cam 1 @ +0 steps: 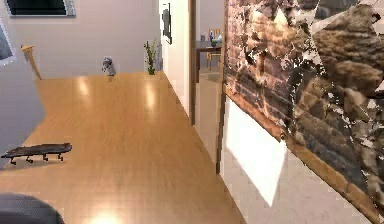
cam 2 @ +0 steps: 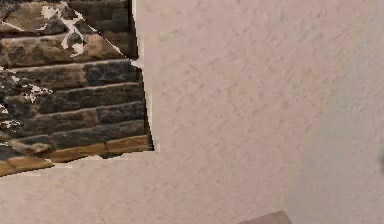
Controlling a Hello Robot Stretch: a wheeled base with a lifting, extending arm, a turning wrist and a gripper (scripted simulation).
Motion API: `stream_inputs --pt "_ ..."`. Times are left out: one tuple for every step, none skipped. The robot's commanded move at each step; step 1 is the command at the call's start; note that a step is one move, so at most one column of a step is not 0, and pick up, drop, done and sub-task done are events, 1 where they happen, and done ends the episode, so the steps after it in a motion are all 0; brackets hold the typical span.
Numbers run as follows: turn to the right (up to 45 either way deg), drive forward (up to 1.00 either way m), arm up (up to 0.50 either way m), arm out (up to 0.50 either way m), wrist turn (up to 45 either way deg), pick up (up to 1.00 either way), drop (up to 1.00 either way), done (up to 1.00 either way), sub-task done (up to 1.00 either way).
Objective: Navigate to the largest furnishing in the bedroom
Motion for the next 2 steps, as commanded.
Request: stream_inputs --pt "-3.0 0.0 0.0 0.0 0.0 0.0 0.0 0.0 0.0" --pt "0.0 1.0 0.0 0.0 0.0 0.0 0.0 0.0 0.0"
